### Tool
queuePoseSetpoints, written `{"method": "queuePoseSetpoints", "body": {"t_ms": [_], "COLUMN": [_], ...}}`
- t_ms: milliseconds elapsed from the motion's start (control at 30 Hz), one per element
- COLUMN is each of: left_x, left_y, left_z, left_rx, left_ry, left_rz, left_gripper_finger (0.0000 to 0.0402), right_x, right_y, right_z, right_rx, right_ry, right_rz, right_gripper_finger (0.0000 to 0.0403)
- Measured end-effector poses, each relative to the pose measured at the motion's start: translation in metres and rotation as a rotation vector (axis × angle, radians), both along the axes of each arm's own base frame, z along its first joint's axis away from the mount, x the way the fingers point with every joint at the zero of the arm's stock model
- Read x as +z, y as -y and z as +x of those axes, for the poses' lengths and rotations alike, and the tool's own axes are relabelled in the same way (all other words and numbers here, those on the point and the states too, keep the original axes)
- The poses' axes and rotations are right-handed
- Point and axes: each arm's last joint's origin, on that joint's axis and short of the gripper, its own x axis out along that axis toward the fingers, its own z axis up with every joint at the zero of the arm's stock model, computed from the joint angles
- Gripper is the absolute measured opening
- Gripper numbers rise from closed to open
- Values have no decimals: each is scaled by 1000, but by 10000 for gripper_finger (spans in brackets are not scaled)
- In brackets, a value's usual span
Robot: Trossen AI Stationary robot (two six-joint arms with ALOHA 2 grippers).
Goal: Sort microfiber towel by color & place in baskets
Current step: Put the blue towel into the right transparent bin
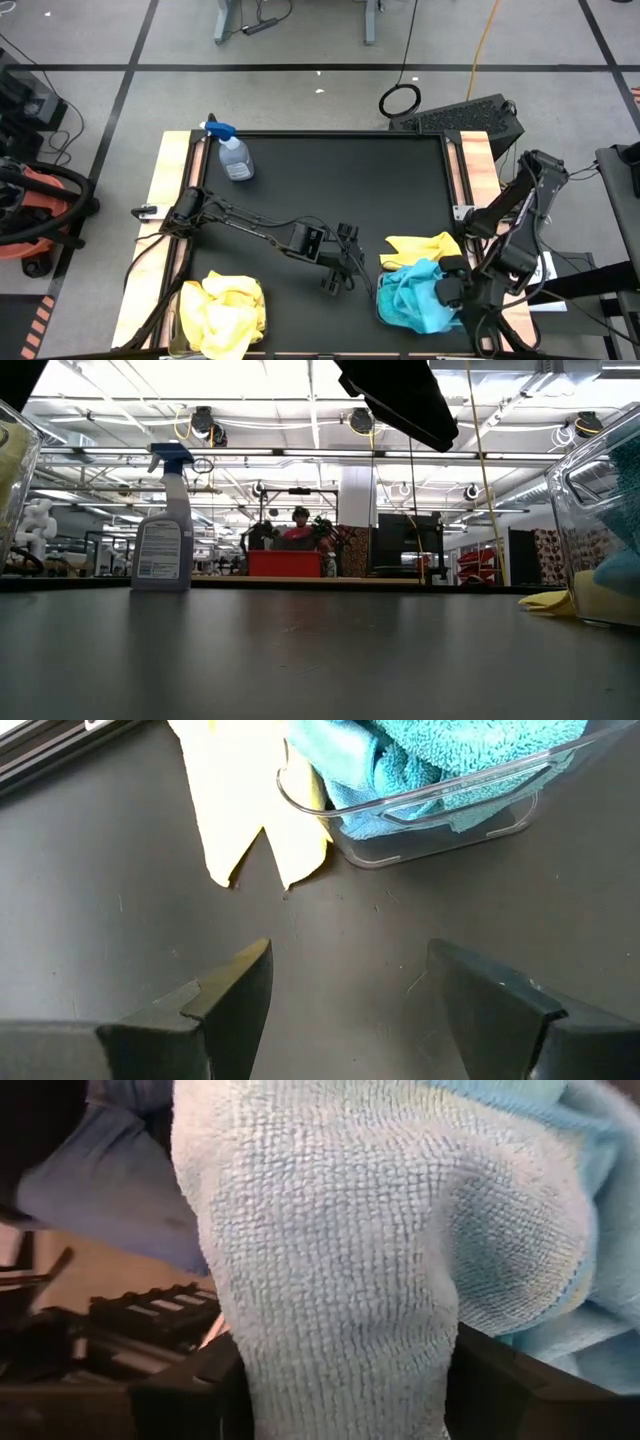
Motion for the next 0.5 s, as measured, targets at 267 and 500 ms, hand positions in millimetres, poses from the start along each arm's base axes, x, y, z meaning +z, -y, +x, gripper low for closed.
{"method": "queuePoseSetpoints", "body": {"t_ms": [267,500], "left_x": [1,10], "left_y": [0,4], "left_z": [1,10], "left_rx": [-5,-64], "left_ry": [18,148], "left_rz": [0,-28], "left_gripper_finger": [271,271], "right_x": [-11,-34], "right_y": [-1,-17], "right_z": [5,16], "right_rx": [-33,66], "right_ry": [43,43], "right_rz": [-140,-261], "right_gripper_finger": [189,79]}}
